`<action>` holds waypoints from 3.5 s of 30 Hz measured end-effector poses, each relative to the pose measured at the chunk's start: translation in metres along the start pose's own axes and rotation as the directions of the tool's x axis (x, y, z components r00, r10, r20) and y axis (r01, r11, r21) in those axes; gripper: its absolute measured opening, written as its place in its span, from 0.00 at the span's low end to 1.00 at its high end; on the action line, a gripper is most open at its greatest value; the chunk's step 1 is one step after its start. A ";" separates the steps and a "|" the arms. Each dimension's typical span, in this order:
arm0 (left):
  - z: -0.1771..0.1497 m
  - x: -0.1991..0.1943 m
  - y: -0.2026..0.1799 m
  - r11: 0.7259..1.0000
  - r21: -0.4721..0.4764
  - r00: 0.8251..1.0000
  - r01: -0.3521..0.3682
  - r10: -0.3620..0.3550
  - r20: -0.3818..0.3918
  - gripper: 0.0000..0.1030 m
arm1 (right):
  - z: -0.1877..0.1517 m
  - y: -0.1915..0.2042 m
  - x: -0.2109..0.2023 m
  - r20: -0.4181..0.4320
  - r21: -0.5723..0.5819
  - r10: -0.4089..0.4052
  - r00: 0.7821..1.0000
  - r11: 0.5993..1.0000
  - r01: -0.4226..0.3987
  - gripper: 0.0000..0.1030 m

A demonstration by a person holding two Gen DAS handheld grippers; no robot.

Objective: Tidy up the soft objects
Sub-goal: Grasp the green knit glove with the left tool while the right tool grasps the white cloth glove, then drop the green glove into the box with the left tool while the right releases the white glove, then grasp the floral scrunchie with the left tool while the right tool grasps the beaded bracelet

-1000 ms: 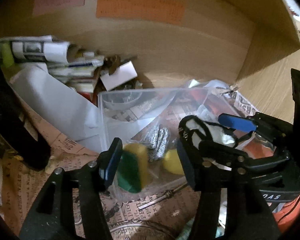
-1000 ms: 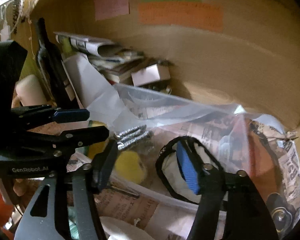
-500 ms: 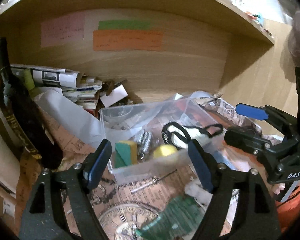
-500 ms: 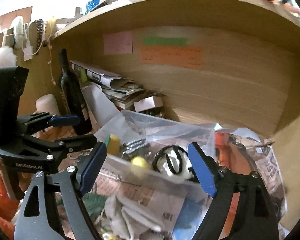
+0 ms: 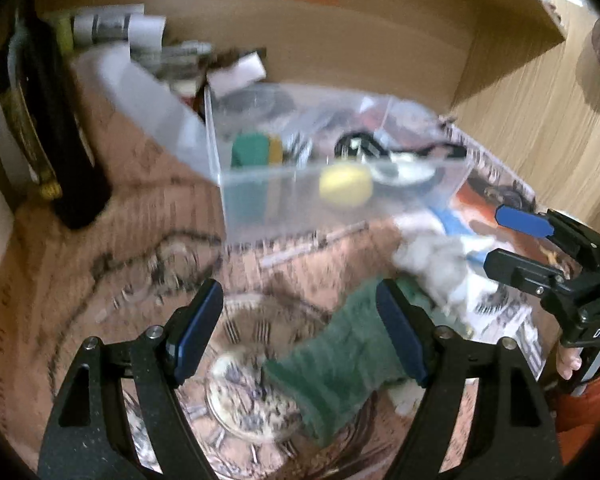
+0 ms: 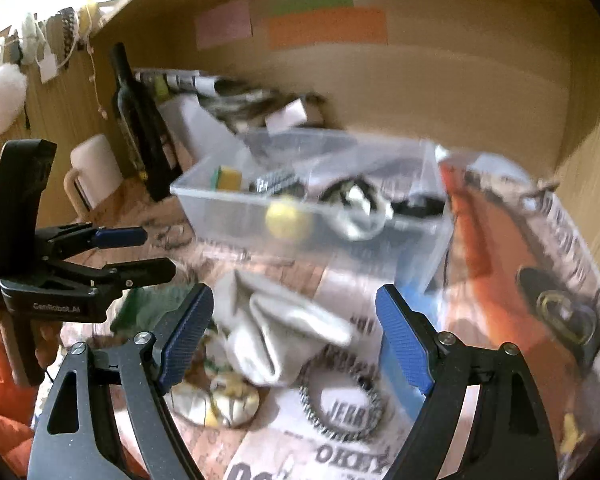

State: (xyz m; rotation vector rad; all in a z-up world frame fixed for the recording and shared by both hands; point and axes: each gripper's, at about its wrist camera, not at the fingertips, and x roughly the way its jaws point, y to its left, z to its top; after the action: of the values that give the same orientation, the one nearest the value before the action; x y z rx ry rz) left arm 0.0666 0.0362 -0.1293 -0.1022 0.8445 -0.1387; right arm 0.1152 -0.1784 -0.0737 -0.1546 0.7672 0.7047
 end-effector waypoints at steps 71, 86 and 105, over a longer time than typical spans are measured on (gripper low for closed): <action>0.139 0.015 -0.013 0.998 0.008 0.958 -0.067 0.062 0.279 0.09 | 0.082 -0.027 0.042 0.132 0.034 -0.124 0.983 0.992 0.121 0.23; 0.129 0.064 -0.014 0.994 0.036 0.985 -0.099 0.093 0.143 0.09 | 0.080 -0.027 0.071 0.016 -0.019 -0.136 0.991 0.990 0.136 0.31; 0.097 -0.014 -0.034 0.993 0.115 0.973 -0.040 0.013 0.230 0.69 | 0.070 -0.012 -0.017 0.186 -0.052 -0.146 0.972 0.986 0.158 0.74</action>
State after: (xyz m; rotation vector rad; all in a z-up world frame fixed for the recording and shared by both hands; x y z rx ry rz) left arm 0.1274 0.0082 -0.0502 0.0059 0.6058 -0.1487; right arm 0.1552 -0.1698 -0.0130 -0.2044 0.5510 0.5901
